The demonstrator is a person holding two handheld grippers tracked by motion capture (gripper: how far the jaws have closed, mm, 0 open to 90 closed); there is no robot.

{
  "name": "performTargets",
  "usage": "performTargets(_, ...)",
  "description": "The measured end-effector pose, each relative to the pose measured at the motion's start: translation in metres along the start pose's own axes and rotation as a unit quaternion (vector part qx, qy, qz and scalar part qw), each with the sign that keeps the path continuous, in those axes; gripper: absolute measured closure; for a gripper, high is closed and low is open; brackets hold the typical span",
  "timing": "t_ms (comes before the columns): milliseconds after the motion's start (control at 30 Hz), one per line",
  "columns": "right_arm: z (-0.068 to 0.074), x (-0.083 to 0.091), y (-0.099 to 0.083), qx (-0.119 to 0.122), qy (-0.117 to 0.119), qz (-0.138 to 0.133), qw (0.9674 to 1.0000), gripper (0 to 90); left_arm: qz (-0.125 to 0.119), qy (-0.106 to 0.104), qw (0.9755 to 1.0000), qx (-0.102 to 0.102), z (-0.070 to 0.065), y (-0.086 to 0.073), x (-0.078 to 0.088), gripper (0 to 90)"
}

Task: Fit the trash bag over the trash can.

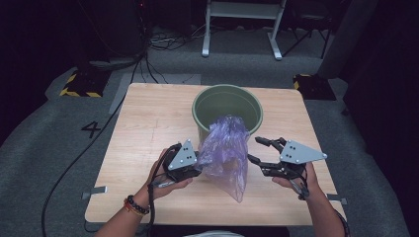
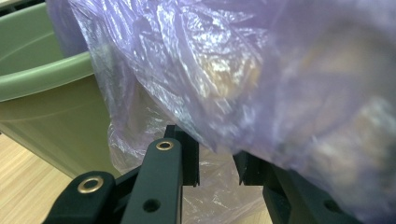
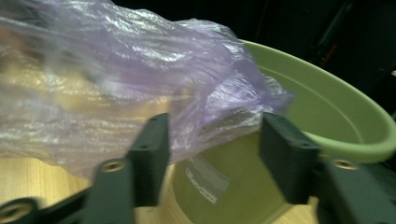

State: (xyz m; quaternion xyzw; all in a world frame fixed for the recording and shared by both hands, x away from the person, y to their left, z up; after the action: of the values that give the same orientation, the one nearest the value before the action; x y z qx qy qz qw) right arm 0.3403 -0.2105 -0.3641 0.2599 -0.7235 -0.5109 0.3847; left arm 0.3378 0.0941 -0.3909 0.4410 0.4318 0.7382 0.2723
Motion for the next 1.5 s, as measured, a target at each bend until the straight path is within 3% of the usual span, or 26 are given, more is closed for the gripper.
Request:
performTargets(167,0.005,0.012,0.002,-0.011,0.003,-0.014,0.9998,30.3,0.002,0.002,1.0,-0.007,-0.001,0.002,-0.002,81.2)
performTargets(233,0.011,0.018,0.005,-0.013,0.011,-0.024,0.9996,28.2,0.002,-0.003,1.0,-0.007,-0.001,0.003,-0.003,85.5)
performTargets(400,0.024,0.023,0.012,-0.014,0.031,-0.036,0.9988,25.4,0.007,0.007,0.9999,-0.012,-0.001,0.006,-0.007,87.2)
performTargets(500,0.034,0.019,0.014,0.003,0.044,-0.025,0.9987,23.9,0.011,0.012,0.9998,-0.01,0.0,0.006,-0.01,87.2)
performTargets(600,0.041,0.011,0.012,0.024,0.04,-0.004,0.9989,23.1,0.012,0.016,0.9997,-0.011,0.0,0.007,-0.01,87.2)
performTargets(733,0.046,0.0,0.009,0.009,0.032,0.007,0.9994,26.8,0.013,0.021,0.9997,-0.008,0.001,0.007,-0.011,87.9)
performTargets(767,0.049,-0.006,0.008,0.008,0.022,0.011,0.9997,38.1,0.014,0.021,0.9996,-0.01,0.001,0.008,-0.011,88.3)
performTargets(833,0.05,-0.009,0.007,0.006,0.015,0.014,0.9998,42.7,0.013,0.023,0.9996,-0.01,0.0,0.008,-0.011,88.3)
performTargets(867,0.05,-0.014,0.006,0.002,0.009,0.017,0.9998,55.6,0.011,0.023,0.9996,-0.01,0.0,0.009,-0.01,88.3)
performTargets(967,0.049,-0.015,0.005,0.005,0.006,0.022,0.9997,62.3,0.009,0.021,0.9997,-0.011,0.0,0.008,-0.008,87.8)
performTargets(1067,0.043,-0.013,0.004,0.007,-0.003,0.014,0.9999,83.1,0.007,0.023,0.9997,-0.006,0.002,0.007,-0.005,86.0)
performTargets(1100,0.043,-0.013,0.004,0.007,-0.003,0.014,0.9999,83.1,0.007,0.023,0.9997,-0.007,0.003,0.007,-0.004,86.0)
performTargets(1167,0.038,-0.01,0.003,-0.002,-0.005,0.004,1.0,90.0,0.006,0.024,0.9997,-0.007,0.004,0.006,0.0,81.3)
performTargets(1267,0.034,-0.009,0.003,0.001,-0.01,0.002,1.0,90.0,0.001,0.027,0.9996,-0.002,0.007,0.004,0.007,75.7)
performTargets(1300,0.032,-0.008,0.003,0.003,-0.014,0.002,0.9999,90.0,-0.001,0.026,0.9997,0.003,0.009,0.003,0.009,70.8)
performTargets(1367,0.026,-0.006,0.002,-0.003,-0.017,0.0,0.9998,90.0,0.006,0.033,0.9991,0.024,0.012,0.001,0.011,52.8)
performTargets(1500,0.014,-0.003,-0.001,-0.011,-0.041,-0.001,0.9991,90.0,-0.001,0.05,0.9978,0.043,0.018,-0.001,0.02,34.9)
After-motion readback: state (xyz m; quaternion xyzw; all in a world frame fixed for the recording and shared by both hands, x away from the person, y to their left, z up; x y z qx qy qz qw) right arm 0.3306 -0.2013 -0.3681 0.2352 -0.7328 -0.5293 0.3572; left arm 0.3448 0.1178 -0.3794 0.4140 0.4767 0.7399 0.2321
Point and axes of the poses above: each handheld gripper's, and its own axes: x roughly backward along the jaws, y roughly out of its top, z roughly to its left, the point moved 1 cm from there along -x, roughly forward along the jaws, and after that the axes turned 5 degrees about -x, right-handed, at the moved point
